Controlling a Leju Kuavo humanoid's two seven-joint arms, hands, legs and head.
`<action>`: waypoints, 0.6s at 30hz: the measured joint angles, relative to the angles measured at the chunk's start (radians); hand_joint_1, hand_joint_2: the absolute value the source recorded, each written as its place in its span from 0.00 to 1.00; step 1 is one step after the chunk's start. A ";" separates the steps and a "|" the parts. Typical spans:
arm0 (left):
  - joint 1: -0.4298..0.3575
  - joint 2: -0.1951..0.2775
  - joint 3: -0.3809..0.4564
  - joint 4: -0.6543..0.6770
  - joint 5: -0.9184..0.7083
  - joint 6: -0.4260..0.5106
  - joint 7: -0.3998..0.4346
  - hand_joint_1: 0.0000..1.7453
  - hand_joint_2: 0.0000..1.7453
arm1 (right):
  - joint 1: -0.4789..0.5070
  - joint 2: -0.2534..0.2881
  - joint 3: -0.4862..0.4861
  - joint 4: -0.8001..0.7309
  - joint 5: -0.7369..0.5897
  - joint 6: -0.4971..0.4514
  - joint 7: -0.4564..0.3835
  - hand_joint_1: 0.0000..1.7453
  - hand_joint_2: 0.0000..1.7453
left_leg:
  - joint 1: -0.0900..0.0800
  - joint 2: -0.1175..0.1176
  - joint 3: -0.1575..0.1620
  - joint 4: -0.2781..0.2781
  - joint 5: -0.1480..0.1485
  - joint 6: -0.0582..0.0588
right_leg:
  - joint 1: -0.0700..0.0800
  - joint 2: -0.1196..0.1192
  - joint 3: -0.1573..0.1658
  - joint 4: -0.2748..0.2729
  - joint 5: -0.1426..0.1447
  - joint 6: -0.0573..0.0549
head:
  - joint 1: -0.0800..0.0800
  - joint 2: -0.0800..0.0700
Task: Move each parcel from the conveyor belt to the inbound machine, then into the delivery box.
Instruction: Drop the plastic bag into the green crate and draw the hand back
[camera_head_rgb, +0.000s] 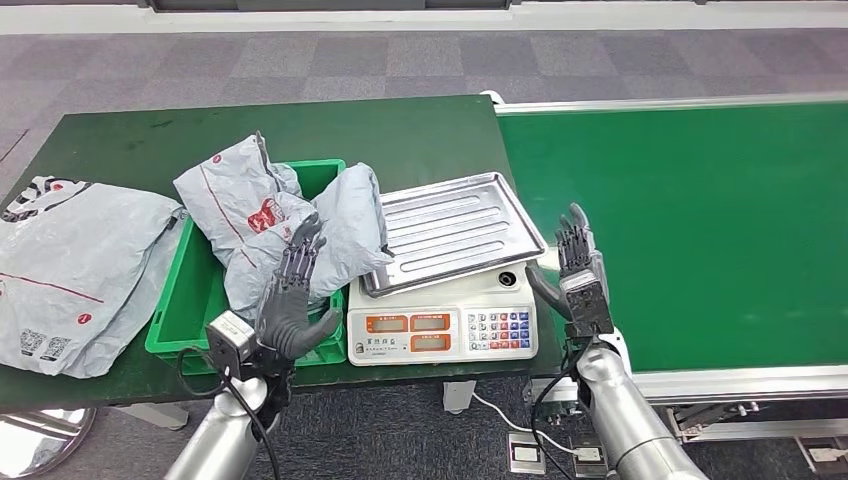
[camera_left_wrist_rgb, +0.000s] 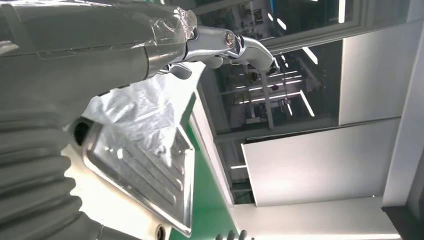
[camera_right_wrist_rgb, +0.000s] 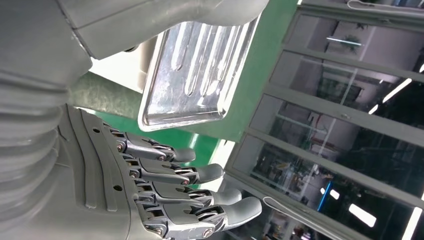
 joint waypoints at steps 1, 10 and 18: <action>0.002 0.002 0.000 0.000 0.000 -0.001 0.000 0.00 1.00 | -0.001 0.003 -0.007 0.002 0.000 0.001 0.000 0.00 1.00 | 0.000 0.000 0.000 0.000 0.000 0.000 | 0.000 0.000 0.000 0.000 0.000 0.000 | 0.000 0.000; 0.006 0.010 0.000 0.001 -0.014 -0.008 0.000 0.00 1.00 | -0.010 0.018 -0.025 0.012 0.053 -0.022 0.000 0.00 1.00 | 0.000 0.000 0.000 0.000 0.000 0.000 | 0.000 0.000 0.000 0.000 0.000 0.000 | 0.000 0.000; -0.001 0.011 0.000 0.012 -0.010 -0.017 0.000 0.00 1.00 | -0.024 0.039 -0.024 0.021 0.086 -0.065 0.000 0.00 1.00 | 0.000 0.000 0.000 0.000 0.000 0.000 | 0.000 0.000 0.000 0.000 0.000 0.000 | 0.000 0.000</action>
